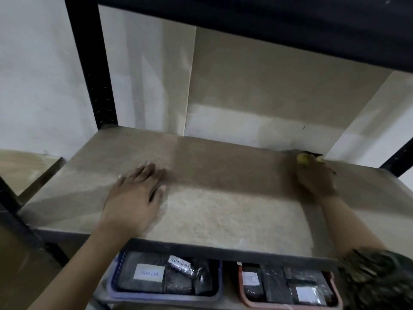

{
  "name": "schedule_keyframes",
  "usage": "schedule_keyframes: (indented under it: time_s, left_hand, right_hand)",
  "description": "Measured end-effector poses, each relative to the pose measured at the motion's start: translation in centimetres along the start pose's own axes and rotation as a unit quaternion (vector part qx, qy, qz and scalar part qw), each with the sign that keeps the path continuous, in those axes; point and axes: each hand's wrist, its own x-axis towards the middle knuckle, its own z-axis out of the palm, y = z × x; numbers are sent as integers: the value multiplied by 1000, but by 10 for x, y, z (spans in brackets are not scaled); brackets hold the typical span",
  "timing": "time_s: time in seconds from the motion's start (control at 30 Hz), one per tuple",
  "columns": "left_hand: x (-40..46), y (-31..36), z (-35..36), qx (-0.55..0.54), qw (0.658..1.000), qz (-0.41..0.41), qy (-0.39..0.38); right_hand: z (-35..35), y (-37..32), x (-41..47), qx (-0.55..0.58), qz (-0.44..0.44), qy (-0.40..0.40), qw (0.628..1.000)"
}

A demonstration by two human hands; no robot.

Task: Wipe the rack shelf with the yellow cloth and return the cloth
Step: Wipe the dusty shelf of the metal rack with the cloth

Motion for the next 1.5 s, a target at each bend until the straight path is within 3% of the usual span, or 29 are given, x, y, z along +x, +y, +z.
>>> schedule_keyframes:
  time_s: [0.07, 0.23, 0.43, 0.5, 0.6, 0.67, 0.73, 0.8, 0.87, 1.0, 1.07, 1.13, 1.2, 1.27, 1.3, 1.4, 1.5]
  left_hand:
    - [0, 0, 0, 1, 1000, -3, 2]
    - [-2, 0, 0, -20, 1000, -9, 11]
    - [-2, 3, -3, -42, 999, -4, 5]
    - [-1, 0, -10, -63, 998, -1, 8]
    - [2, -14, -24, -66, 998, 1, 9]
    - [2, -27, -30, -45, 999, 5, -18]
    - [-1, -42, -32, -31, 998, 2, -45]
    - [-3, -54, -33, -29, 998, -6, -48]
    - [-5, -61, -31, -41, 998, -10, -48]
    - [-3, -62, -26, -78, 997, -3, -29]
    - [-3, -62, -24, -83, 996, -3, -22]
    - [-2, -62, -25, -87, 996, -4, -19]
    - [-2, -61, -26, -88, 996, -1, -17]
    - [-4, -61, -27, -88, 996, 0, -15]
    - [-4, -60, -28, -88, 996, 0, -16]
    - [-4, -58, -29, -79, 997, -1, -18]
    - [-5, -58, -30, -76, 997, -2, -23]
  right_hand:
    - [10, -44, 0, 16, -91, 7, 996]
    - [23, -149, -36, 47, -302, -82, 949]
    - [-5, -145, -135, 134, -495, -158, 844]
    - [-17, -122, -125, 155, -454, -148, 865]
    - [-21, -71, -65, 137, -341, -5, 930]
    - [-15, -46, -34, 51, -196, -48, 978]
    - [-1, -50, -29, 5, -128, -90, 988]
    - [6, -84, -53, 14, -163, -80, 983]
    - [8, -124, -93, 48, -259, -81, 961]
    - [0, -174, -191, 102, -472, -133, 865]
    - [-7, -176, -209, 135, -528, -151, 825]
    - [-14, -168, -196, 174, -505, -145, 833]
    - [-17, -153, -158, 173, -404, -115, 891]
    - [-17, -134, -113, 88, -278, -90, 952]
    - [-15, -129, -100, 55, -236, -91, 966]
    - [-7, -143, -123, 55, -237, -127, 962]
    - [1, -177, -201, 128, -419, -124, 890]
